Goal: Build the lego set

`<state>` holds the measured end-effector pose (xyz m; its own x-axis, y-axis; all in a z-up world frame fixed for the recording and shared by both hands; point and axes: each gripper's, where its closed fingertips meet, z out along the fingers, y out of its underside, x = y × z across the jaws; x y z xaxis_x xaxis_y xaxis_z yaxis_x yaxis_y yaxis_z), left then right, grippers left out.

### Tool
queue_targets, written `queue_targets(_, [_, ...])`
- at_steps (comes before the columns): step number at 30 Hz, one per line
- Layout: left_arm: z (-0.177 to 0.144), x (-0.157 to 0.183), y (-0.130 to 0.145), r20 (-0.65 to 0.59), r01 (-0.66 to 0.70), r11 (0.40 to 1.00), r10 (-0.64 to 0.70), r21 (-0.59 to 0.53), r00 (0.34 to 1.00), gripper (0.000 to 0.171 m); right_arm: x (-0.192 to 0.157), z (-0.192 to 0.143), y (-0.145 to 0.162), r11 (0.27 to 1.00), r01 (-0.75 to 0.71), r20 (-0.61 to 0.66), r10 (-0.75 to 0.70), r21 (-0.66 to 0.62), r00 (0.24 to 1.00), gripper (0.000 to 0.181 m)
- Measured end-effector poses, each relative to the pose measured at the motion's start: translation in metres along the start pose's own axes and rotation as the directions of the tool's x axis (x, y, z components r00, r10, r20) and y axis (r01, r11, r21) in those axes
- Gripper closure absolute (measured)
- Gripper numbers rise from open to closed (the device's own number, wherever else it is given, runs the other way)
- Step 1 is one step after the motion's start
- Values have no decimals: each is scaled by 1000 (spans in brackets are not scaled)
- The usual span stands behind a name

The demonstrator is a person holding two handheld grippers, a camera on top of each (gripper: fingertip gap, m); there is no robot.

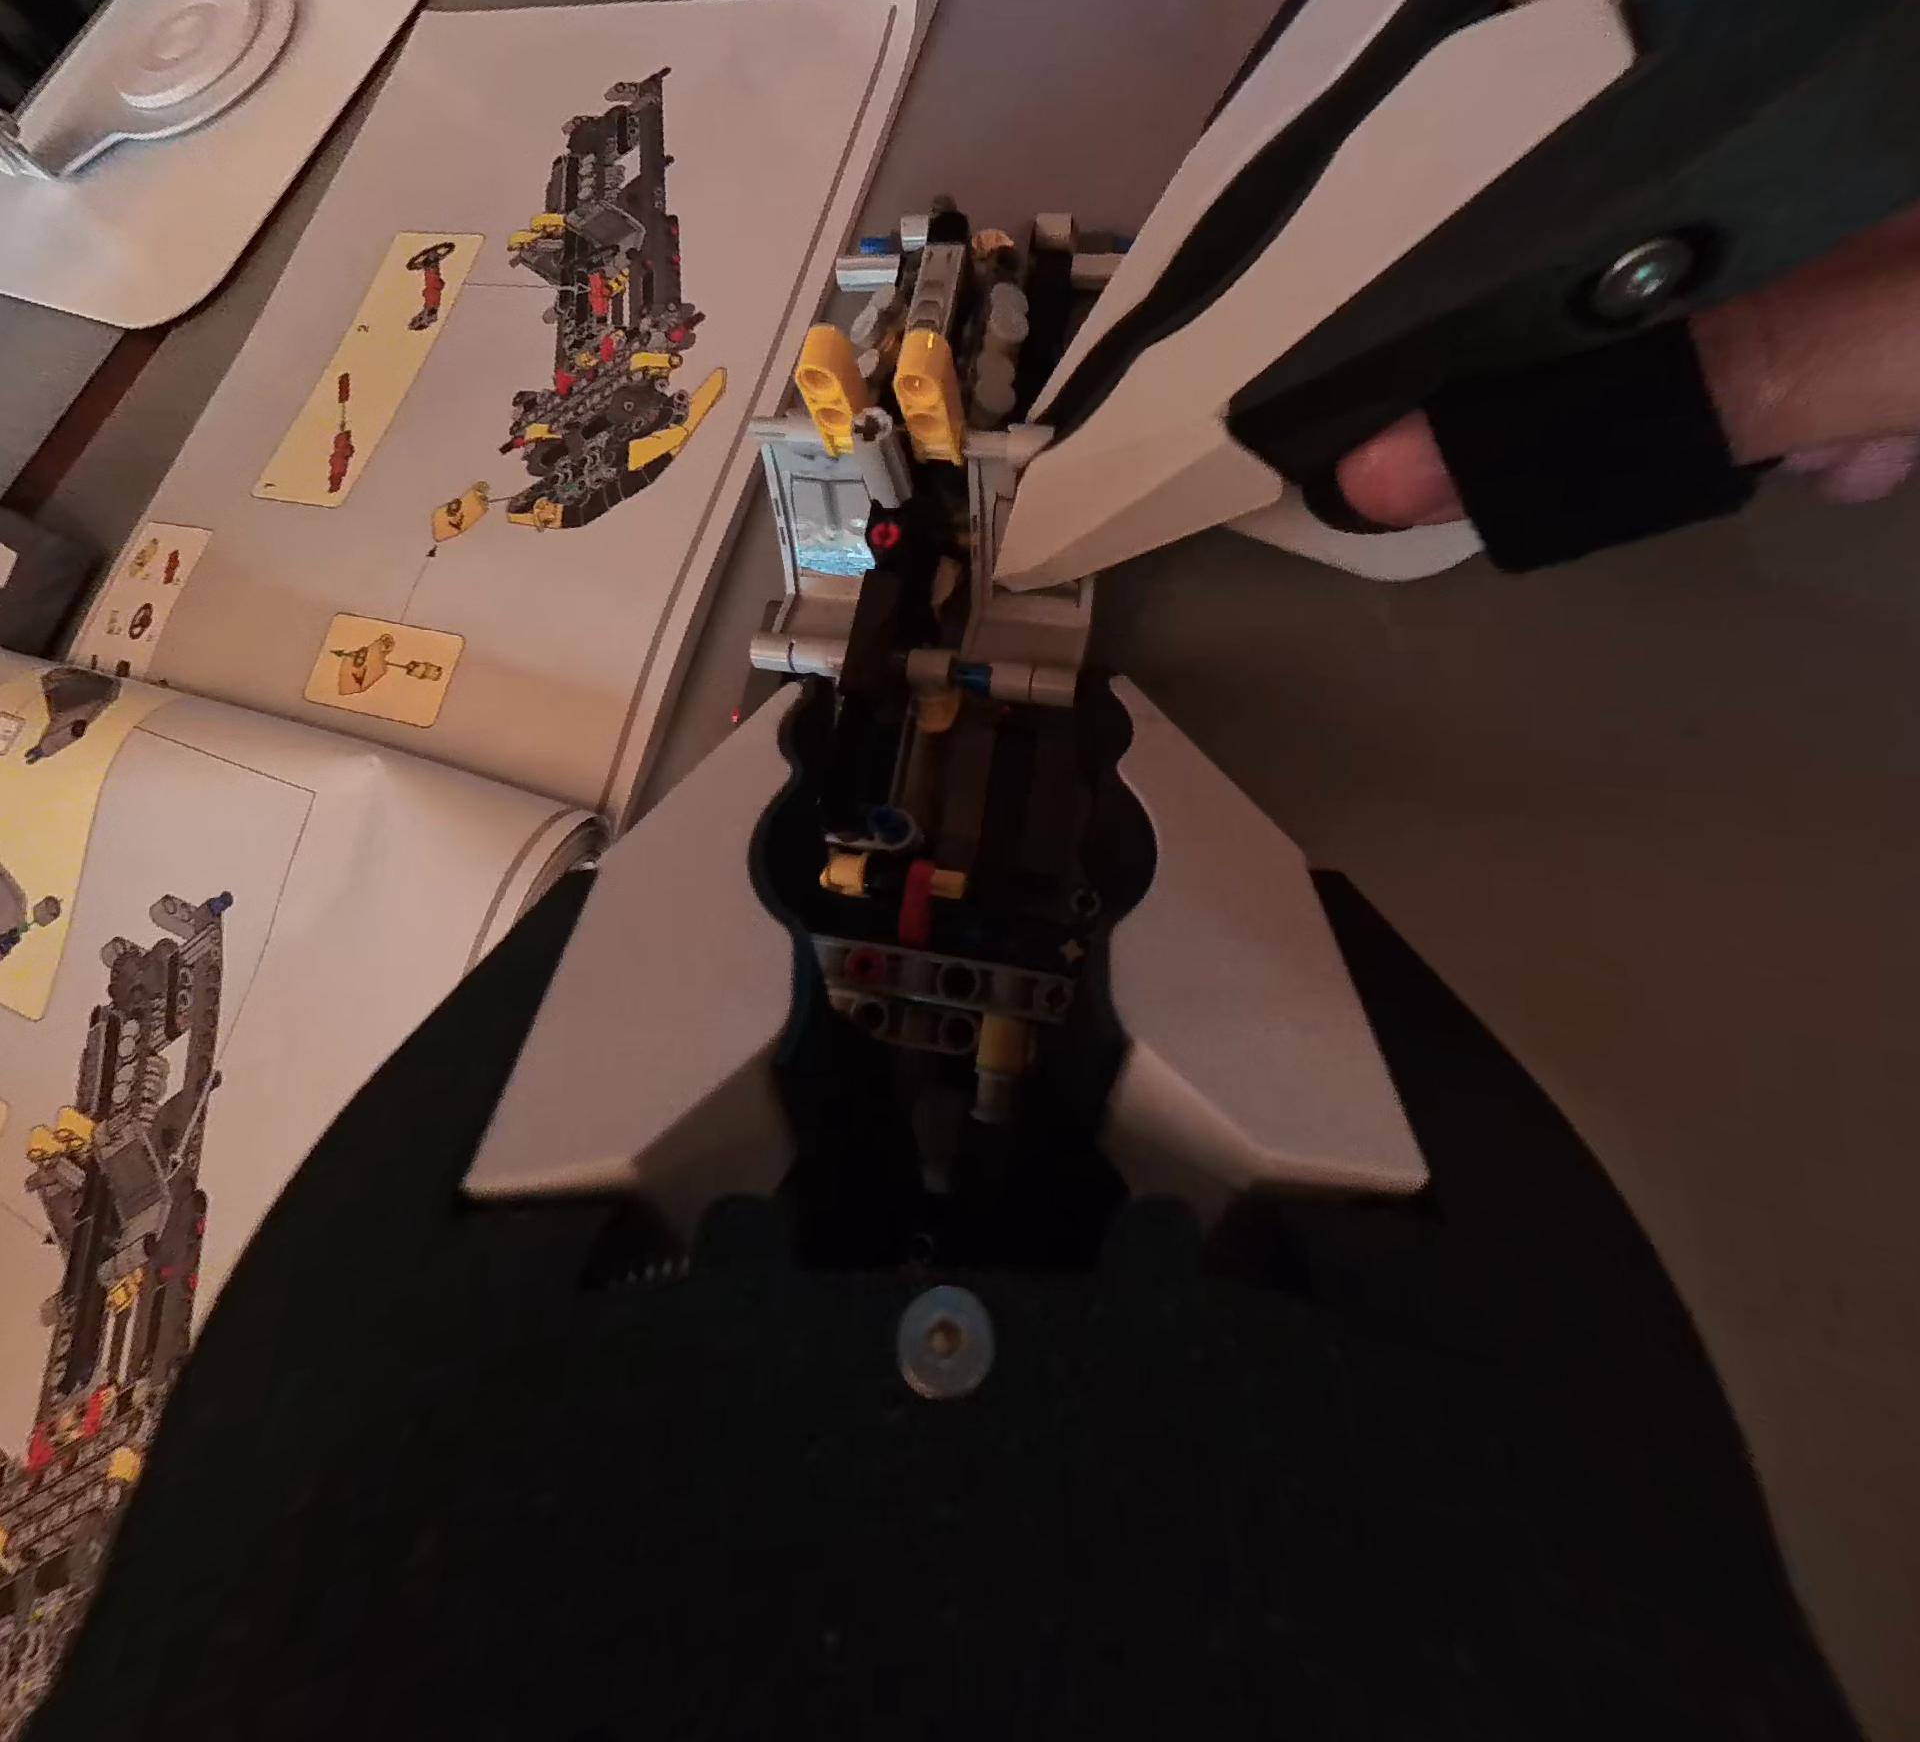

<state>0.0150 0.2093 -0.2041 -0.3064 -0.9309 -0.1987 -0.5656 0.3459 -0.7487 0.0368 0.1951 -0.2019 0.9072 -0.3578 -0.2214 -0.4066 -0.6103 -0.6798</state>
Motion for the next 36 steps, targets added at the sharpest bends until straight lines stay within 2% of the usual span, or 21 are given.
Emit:
queue_targets(6, [0, 0, -1, -11, 15, 1000, -15, 10, 1000, 129, -5, -7, -2, 1000, 4, 119, -6, 12, 993, 159])
queue_targets(7, [0, -1, -1, -12, 19, 1000, -19, 12, 1000, 129, -5, -11, -4, 999, 40, 143, -43, 27, 989, 154])
queue_targets(10, [0, -1, -1, -19, 31, 999, -30, 19, 999, 130, -5, -28, -9, 958, 258, 216, -281, 125, 935, 144])
queue_targets(13, [0, -1, -2, -30, 42, 999, -41, 25, 999, 130, 0, -47, -16, 881, 425, 268, -469, 207, 841, 142])
queue_targets(16, [0, -1, -2, -32, 40, 999, -39, 35, 999, 130, 5, -54, -17, 817, 559, 371, -567, 139, 735, 107])
queue_targets(20, [-2, -1, -4, -34, 25, 998, -23, 54, 999, 131, 0, -37, -19, 615, 783, 423, -736, 92, 529, 98])
queue_targets(22, [-4, -2, -3, -27, 18, 998, -16, 60, 1000, 132, -12, -27, -21, 509, 853, 441, -795, 113, 416, 102])
queue_targets(24, [-14, -7, -1, 13, 23, 998, -23, 59, 1000, 129, -16, -15, -20, 422, 903, 462, -818, 78, 343, 100])
queue_targets(27, [-35, -14, -4, 47, 38, 989, -45, 143, 998, 128, -25, -3, -20, 368, 926, 482, -827, 79, 288, 100])
queue_targets(30, [-47, -22, -9, -25, 99, 973, -96, 209, 995, 128, -31, 4, -18, 331, 940, 500, -829, 80, 249, 100])
queue_targets(33, [-47, -22, -1, -133, 151, 970, -127, 192, 983, 129, -31, 10, -13, 282, 958, 509, -833, 54, 216, 99])
queue_targets(36, [-45, -23, 9, -133, 131, 974, -107, 186, 985, 135, -25, 16, -9, 219, 975, 520, -836, 21, 177, 102])
